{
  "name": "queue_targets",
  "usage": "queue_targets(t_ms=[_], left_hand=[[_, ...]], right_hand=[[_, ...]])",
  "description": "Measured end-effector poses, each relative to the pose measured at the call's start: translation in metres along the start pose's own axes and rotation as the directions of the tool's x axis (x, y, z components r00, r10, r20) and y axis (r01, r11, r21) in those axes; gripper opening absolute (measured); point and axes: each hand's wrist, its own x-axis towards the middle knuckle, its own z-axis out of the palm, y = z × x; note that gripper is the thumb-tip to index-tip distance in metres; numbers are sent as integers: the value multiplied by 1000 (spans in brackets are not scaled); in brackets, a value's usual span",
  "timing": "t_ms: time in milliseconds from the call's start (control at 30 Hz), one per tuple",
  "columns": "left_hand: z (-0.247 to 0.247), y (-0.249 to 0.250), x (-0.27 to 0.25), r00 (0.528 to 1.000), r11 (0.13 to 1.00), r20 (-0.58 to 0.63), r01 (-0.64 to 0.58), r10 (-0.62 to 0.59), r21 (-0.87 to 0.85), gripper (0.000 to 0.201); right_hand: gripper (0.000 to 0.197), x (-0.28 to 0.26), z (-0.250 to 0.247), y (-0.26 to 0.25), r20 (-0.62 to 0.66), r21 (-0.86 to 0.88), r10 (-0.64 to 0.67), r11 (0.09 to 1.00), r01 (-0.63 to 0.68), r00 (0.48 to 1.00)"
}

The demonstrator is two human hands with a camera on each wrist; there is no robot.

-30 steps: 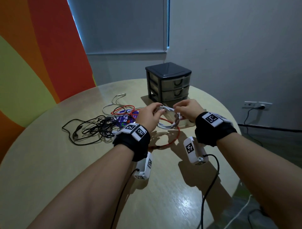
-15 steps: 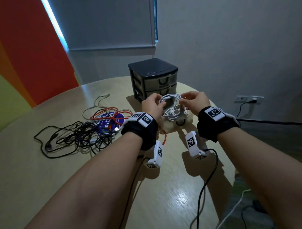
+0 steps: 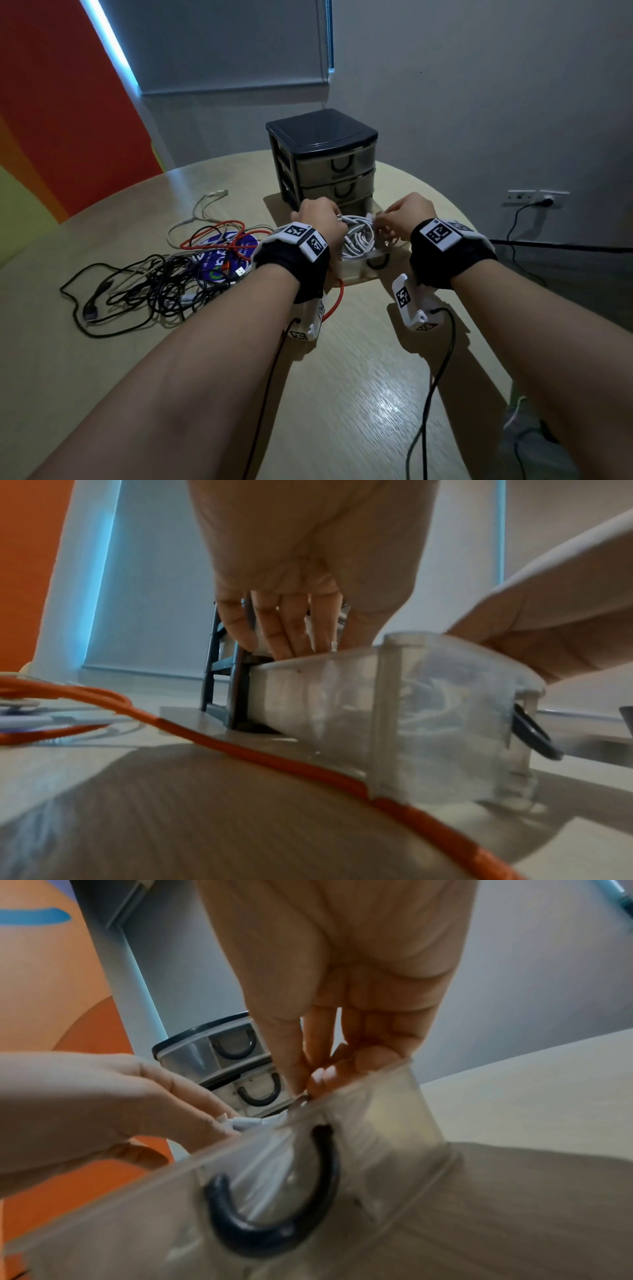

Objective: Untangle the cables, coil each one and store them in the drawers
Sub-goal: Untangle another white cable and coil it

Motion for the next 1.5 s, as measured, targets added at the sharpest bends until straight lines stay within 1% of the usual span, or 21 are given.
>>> queue_targets(t_ms=[133,267,367,467,567,633,700,800,933,1000,1067,1167,1233,1333,1400,1500], left_hand=[[2,-3,-3,998,999,57,4,-2,-34,21],[3,-4,-6,996,998,89,5,1,-62,31],[2,-4,-10,990,999,140,-1,9,-55,38],[2,0,-16,985,994,173,1,18,-108,39],[2,-1,-17,976,999,213,-33,38,-27,41],[4,-5,-13,977,997,201,-77,73,10,42],[5,-8,-11,979,997,189,-83,81,2,44],[5,-12,-12,988,995,121,-90,94,-44,46],[0,-17,-20,990,989,20,-140,141,-43,38],[-6,-21,-27,984,985,-26,-174,173,-20,33],[-12,-29,-34,977,979,-53,-206,206,9,28],[-24,-44,-45,970,974,-95,-221,224,47,23],[-33,-56,-53,968,965,-94,-219,234,143,22],[-47,-78,-65,966,910,-20,-235,257,340,23],[-57,-95,-72,974,886,2,-208,228,414,24],[-71,-119,-82,988,872,-16,-126,152,472,26]], right_hand=[[24,1,0,1,15,-74,12,997,-11,1000],[28,1,1,-3,43,-156,20,988,-13,999],[32,0,5,-4,-8,-202,16,979,-17,1000],[31,-3,8,-6,-77,-208,2,978,-18,997],[31,-6,8,-6,-82,-181,-8,984,-7,997],[30,-8,6,-5,-81,-165,-14,986,1,997],[26,-12,3,-5,-90,-141,-33,990,20,995],[20,-18,0,-10,-125,-117,-83,991,69,989],[19,-26,2,-22,-130,-99,-171,982,159,977],[18,-32,5,-28,-120,-99,-237,969,226,964],[17,-41,10,-33,-94,-105,-313,947,304,945],[17,-55,22,-39,10,-113,-406,907,405,914],[16,-66,30,-43,82,-134,-446,881,453,891],[16,-80,42,-49,145,-139,-479,856,497,866],[16,-89,50,-52,187,-151,-494,839,522,849],[18,-98,61,-56,242,-178,-495,823,539,835]])
